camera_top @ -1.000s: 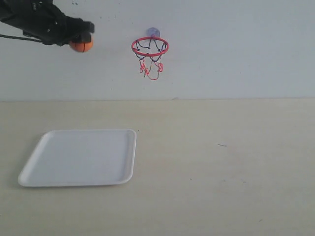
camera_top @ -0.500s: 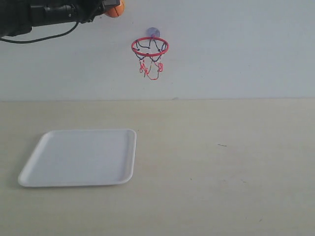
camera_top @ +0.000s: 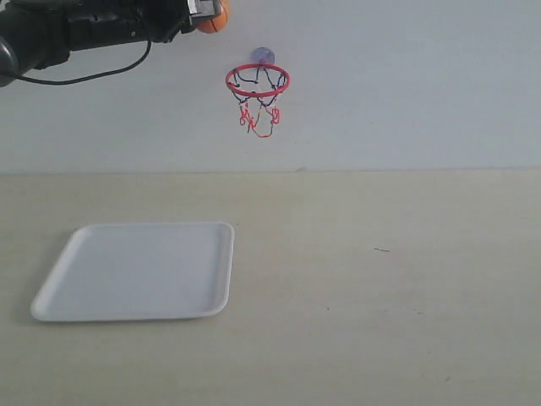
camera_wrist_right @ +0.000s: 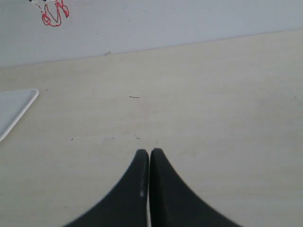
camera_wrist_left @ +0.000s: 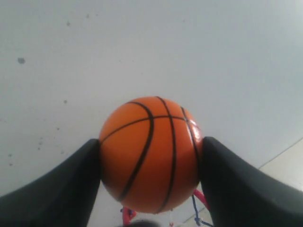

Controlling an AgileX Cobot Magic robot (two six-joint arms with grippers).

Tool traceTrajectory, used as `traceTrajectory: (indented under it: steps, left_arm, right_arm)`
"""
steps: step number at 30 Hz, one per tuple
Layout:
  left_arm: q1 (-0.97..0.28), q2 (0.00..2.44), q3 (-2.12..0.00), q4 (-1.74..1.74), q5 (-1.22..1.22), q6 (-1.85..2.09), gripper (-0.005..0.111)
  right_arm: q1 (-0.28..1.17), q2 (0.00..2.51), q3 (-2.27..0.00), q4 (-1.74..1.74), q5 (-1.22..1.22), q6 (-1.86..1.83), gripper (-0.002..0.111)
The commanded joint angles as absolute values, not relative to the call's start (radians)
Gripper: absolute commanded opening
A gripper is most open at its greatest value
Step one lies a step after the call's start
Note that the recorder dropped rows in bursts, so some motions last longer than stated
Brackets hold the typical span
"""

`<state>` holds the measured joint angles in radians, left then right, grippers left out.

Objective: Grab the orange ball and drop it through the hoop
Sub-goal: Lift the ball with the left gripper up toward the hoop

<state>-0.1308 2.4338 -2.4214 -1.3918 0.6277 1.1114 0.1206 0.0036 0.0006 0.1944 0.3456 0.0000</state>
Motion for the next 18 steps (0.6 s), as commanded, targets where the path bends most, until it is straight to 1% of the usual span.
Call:
traceTrajectory:
  steps: [1, 8, 18]
  left_arm:
    - [-0.152, 2.434, -2.428, -1.397, 0.579, 1.121, 0.004]
    - [-0.164, 2.434, -2.435, -1.369, 0.633, 1.157, 0.004]
    - [-0.191, 2.459, -2.436, -1.377, 0.529, 1.214, 0.004]
  right_arm:
    - [0.124, 0.0, 0.0, 0.191, 0.335, 0.0, 0.0]
    - [0.124, 0.0, 0.0, 0.191, 0.335, 0.0, 0.0]
    - [0.124, 0.0, 0.0, 0.191, 0.335, 0.0, 0.0]
